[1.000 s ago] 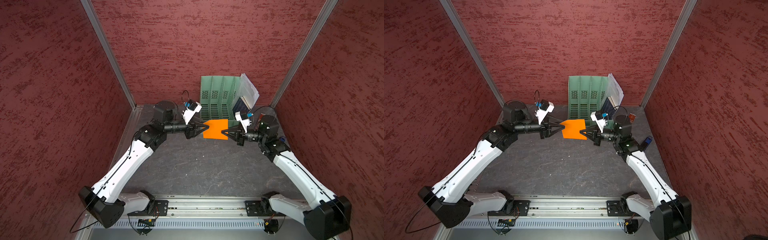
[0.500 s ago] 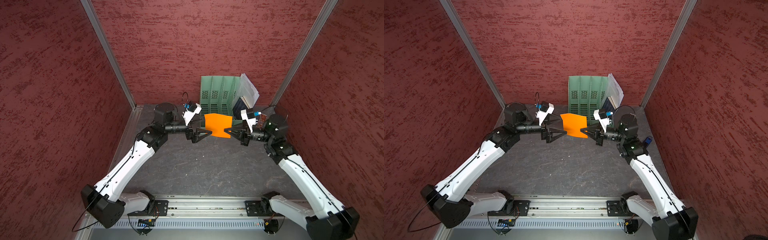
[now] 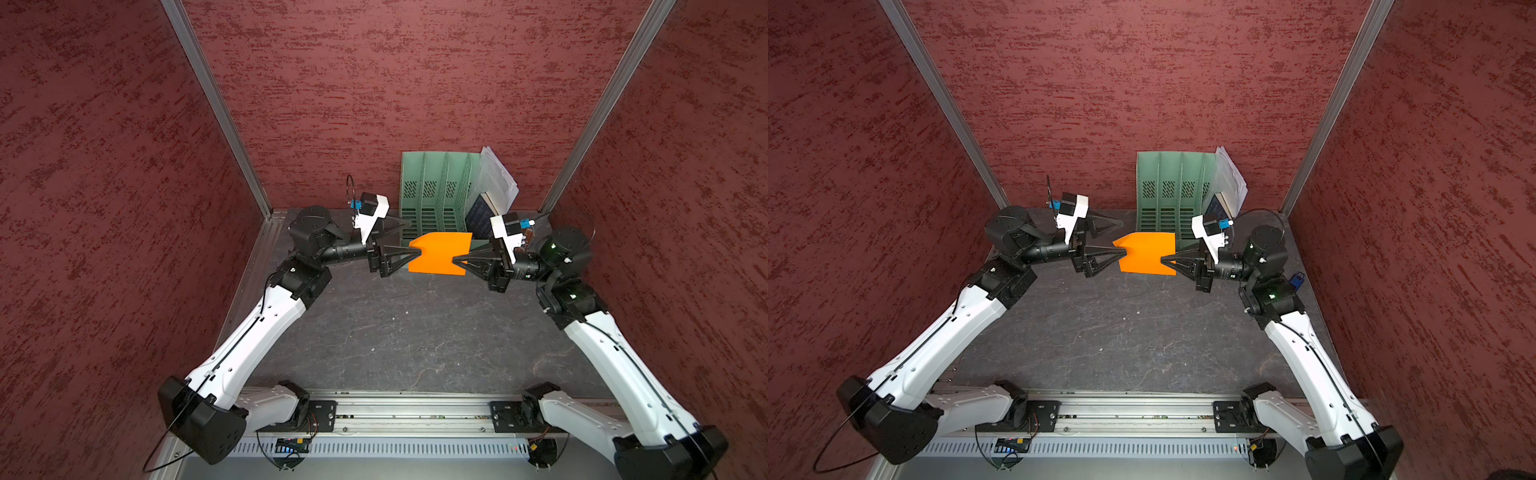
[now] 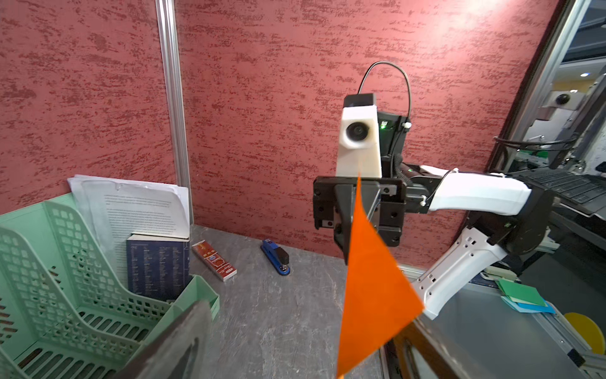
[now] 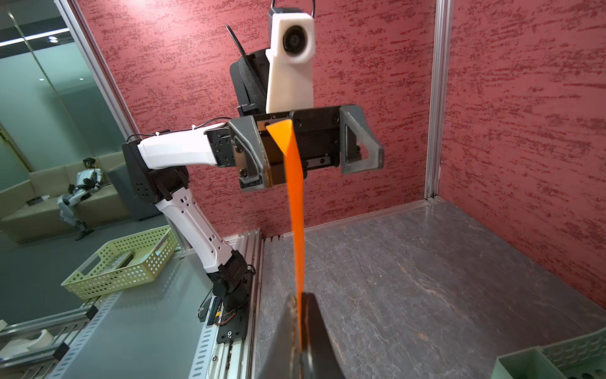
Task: Fold the square paper along the opposite sides
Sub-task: Pick up the paper from the center of the board.
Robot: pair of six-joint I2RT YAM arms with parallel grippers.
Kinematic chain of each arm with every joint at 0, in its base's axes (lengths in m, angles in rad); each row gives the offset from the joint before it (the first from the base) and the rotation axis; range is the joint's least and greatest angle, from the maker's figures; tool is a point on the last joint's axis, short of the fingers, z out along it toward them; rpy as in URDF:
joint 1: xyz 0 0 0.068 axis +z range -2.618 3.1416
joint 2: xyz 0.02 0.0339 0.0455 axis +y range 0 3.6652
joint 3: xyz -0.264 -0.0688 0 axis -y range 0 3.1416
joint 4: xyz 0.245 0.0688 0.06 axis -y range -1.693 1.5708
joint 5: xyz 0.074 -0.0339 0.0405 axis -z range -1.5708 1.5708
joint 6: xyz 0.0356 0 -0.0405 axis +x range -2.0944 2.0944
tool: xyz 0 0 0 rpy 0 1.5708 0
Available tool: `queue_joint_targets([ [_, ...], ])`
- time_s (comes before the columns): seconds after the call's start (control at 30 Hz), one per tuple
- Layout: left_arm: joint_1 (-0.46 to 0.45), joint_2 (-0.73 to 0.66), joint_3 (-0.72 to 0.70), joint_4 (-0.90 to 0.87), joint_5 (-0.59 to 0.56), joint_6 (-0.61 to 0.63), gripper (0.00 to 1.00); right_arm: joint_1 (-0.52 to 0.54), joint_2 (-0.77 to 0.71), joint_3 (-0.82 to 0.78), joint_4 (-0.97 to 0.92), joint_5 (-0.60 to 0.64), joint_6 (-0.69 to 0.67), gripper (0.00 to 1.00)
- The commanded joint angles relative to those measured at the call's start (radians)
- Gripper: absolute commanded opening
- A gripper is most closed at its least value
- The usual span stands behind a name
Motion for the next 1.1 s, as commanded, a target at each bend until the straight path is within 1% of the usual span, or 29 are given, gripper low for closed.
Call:
queue_joint_targets([
  [0.0, -0.006, -0.003, -0.006, 0.076, 0.057, -0.042, 0.87, 0.011, -0.010, 0.022, 0.024, -0.012, 0.012, 0.00],
  [0.17, -0.017, 0.006, -0.018, 0.076, 0.068, -0.051, 0.84, 0.011, -0.011, 0.029, 0.024, -0.014, 0.014, 0.00],
  [0.43, -0.028, 0.012, -0.001, 0.003, 0.059, -0.016, 0.72, 0.014, -0.008, 0.030, 0.026, -0.013, 0.016, 0.00],
  [0.53, -0.031, 0.010, 0.000, 0.006, 0.055, -0.016, 0.66, 0.014, -0.009, 0.030, 0.026, -0.010, 0.016, 0.00],
  [0.67, -0.035, 0.007, -0.003, 0.026, 0.053, -0.022, 0.61, 0.013, -0.008, 0.029, 0.025, -0.010, 0.017, 0.00],
  [0.73, -0.040, 0.009, -0.002, 0.030, 0.053, -0.023, 0.57, 0.013, -0.008, 0.029, 0.024, -0.009, 0.017, 0.00],
  [0.87, -0.043, 0.013, -0.004, 0.045, 0.052, -0.029, 0.40, 0.013, -0.010, 0.028, 0.023, -0.006, 0.015, 0.00],
  [0.97, -0.043, 0.019, -0.004, 0.057, 0.052, -0.036, 0.38, 0.014, -0.011, 0.028, 0.022, -0.006, 0.013, 0.00],
  [1.07, -0.045, 0.020, -0.006, 0.065, 0.050, -0.040, 0.31, 0.014, -0.012, 0.028, 0.021, -0.006, 0.012, 0.00],
])
